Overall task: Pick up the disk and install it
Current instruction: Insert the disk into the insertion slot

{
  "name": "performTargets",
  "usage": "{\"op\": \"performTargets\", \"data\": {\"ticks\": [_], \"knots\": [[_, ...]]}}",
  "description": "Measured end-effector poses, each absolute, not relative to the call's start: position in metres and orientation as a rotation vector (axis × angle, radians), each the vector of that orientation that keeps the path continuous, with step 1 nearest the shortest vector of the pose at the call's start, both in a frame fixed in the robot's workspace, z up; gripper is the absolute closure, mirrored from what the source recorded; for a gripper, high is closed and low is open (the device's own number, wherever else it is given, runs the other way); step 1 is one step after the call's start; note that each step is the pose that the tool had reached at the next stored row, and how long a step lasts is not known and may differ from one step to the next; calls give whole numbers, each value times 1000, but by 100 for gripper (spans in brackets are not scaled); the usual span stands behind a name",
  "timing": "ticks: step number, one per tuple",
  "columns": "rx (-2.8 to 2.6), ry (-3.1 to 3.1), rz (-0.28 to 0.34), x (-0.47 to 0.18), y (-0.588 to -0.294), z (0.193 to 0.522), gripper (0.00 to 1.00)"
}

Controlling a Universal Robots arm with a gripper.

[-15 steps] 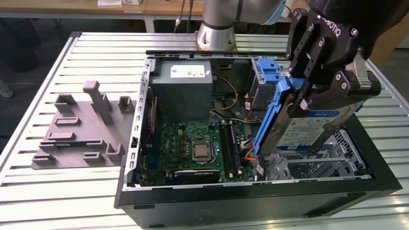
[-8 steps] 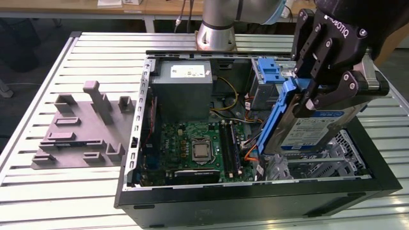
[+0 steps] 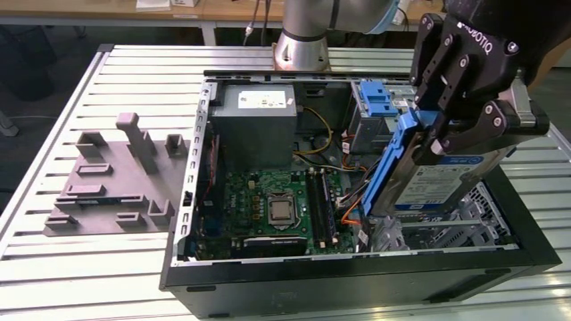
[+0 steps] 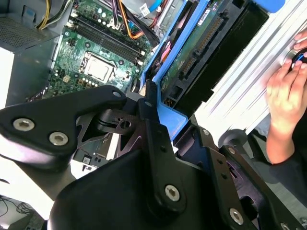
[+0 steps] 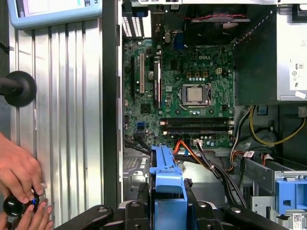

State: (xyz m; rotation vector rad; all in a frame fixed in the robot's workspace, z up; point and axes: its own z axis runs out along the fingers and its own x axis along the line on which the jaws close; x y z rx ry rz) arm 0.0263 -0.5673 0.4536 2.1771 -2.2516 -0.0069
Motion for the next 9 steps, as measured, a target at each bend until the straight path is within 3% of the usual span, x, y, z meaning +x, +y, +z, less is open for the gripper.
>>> {"op": "performTargets", "data": {"ticks": [9], "knots": [[2177, -2251, -7, 37, -567, 452, 64]]}}
